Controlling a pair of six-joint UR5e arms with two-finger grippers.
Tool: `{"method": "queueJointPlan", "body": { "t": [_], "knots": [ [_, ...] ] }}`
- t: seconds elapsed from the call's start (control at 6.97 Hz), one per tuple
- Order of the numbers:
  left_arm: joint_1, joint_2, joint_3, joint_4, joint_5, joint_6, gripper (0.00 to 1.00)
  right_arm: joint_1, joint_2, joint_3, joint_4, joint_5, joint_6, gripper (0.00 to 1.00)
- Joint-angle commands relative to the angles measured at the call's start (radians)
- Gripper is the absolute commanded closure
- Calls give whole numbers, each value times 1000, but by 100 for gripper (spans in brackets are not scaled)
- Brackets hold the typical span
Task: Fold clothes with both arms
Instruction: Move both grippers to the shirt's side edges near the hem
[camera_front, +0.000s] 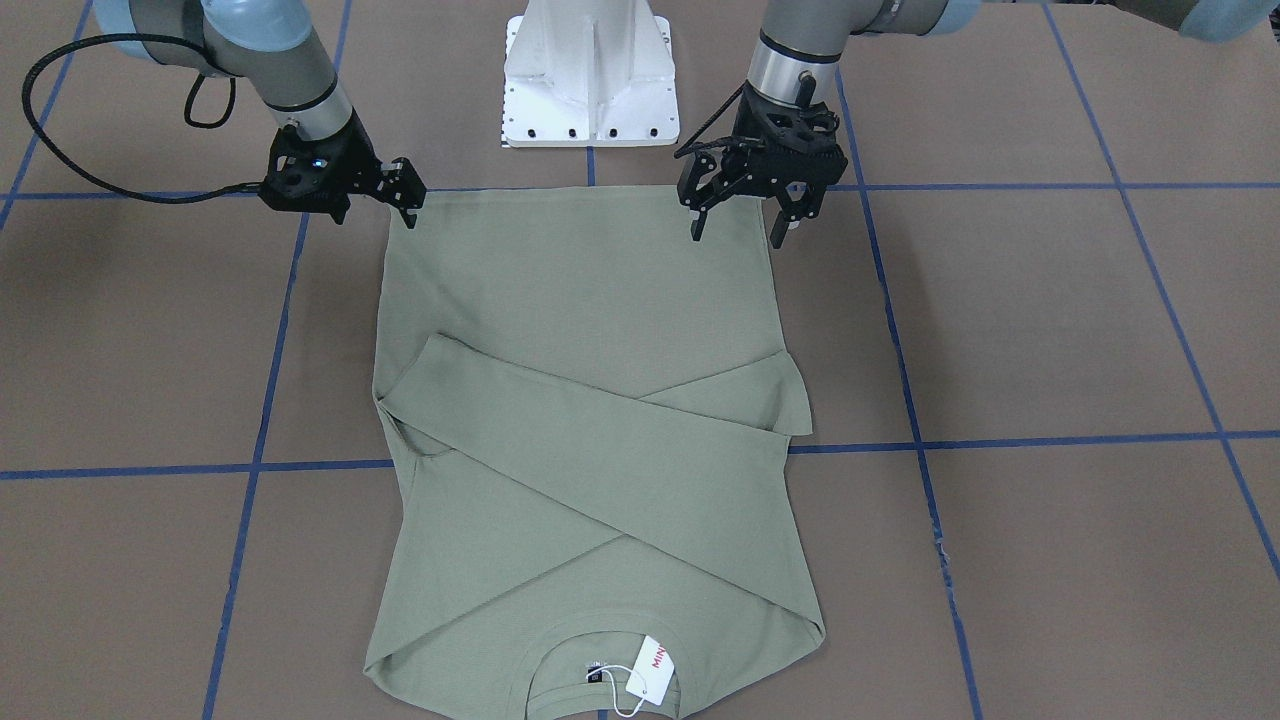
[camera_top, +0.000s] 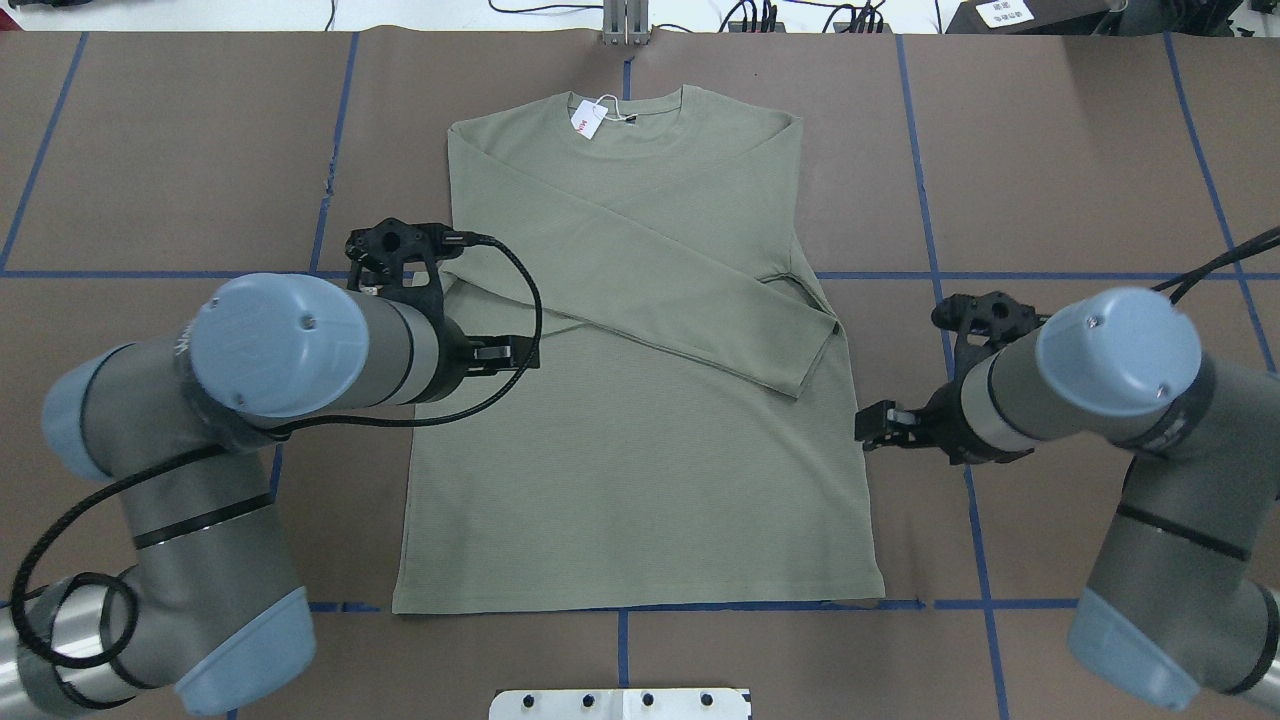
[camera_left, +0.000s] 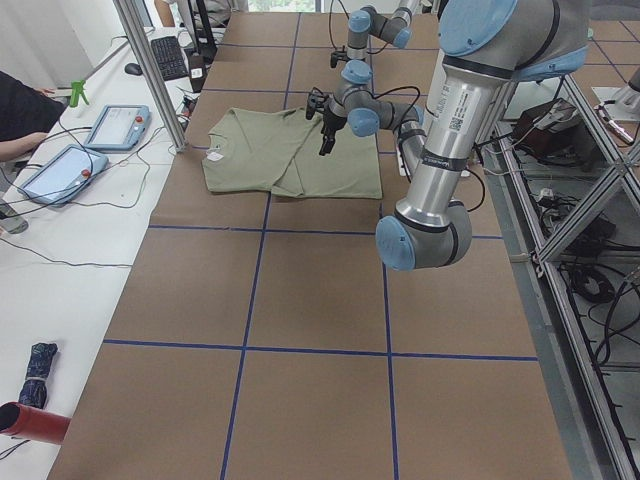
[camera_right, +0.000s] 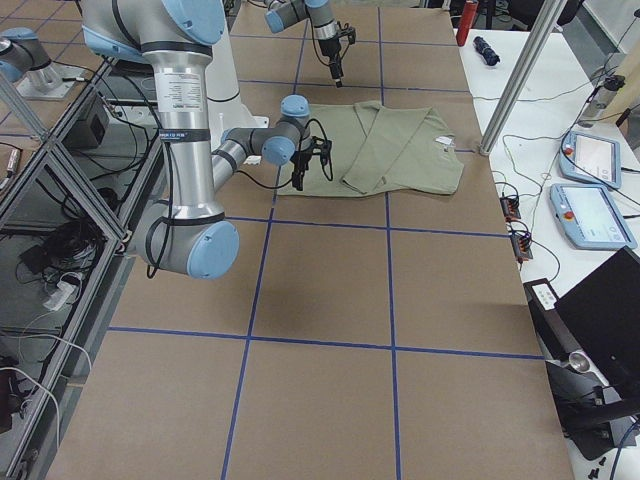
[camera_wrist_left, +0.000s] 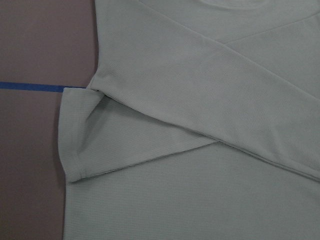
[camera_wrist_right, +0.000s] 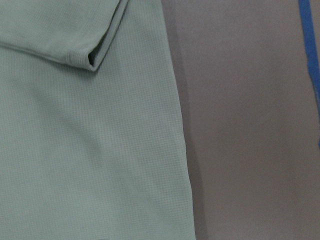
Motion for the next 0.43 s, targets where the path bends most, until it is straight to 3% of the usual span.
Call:
{"method": "queueJointPlan", "body": {
  "t": [0.0, 0.29],
  "knots": [
    [1, 5, -8, 0, 2, 3, 1, -63, -3, -21, -4, -10, 12, 2],
    [1, 7, -8, 0, 2, 3, 1, -96, 2, -59, 0, -4, 12, 2]
  ]
}}
